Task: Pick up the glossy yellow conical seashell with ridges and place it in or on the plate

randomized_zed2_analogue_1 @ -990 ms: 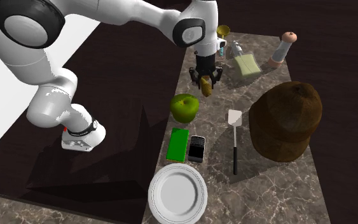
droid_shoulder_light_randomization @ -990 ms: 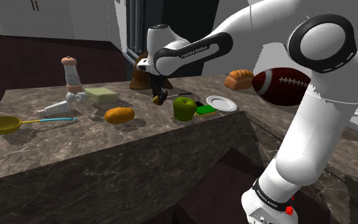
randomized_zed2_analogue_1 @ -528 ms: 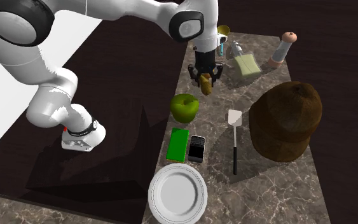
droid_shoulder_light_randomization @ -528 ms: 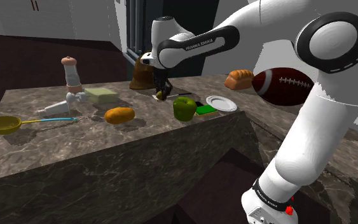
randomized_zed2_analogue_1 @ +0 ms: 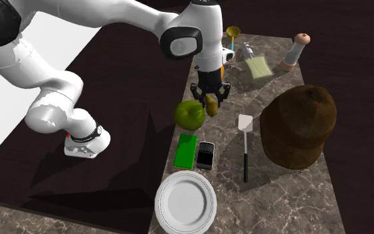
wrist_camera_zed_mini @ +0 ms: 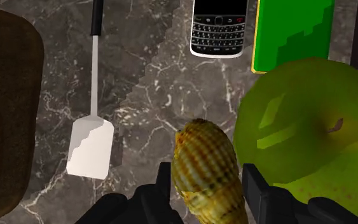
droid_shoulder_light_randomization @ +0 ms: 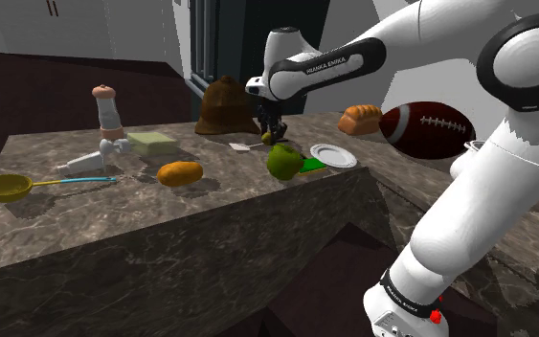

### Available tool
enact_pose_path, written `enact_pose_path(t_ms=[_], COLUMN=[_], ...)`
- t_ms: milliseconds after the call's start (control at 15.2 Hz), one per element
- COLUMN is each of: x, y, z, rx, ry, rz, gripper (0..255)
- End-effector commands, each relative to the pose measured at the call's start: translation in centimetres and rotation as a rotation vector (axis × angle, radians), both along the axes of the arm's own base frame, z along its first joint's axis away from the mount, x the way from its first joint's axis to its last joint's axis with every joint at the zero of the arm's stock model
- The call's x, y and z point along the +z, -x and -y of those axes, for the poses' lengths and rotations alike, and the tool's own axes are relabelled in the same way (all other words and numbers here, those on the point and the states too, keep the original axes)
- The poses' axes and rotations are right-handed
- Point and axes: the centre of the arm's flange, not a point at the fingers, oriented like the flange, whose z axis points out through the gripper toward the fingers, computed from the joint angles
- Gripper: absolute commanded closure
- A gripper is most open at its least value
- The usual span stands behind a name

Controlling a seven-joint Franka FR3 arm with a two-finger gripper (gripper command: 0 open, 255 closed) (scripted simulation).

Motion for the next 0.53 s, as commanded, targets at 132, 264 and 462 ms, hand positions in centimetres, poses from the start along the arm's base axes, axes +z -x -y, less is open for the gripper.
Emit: enact_pose_path(t_ms=[132,264,462], x=[-0.6,-0.6,-0.5], y=[1.9,2.8,4.1], z=[5.3,7.8,11.5], rx=[-0.003,-0.003,-0.003], ry=[0.0,0.0,0.0], rz=[-0.021,-0.021,-0.021], gripper=[255,255,255])
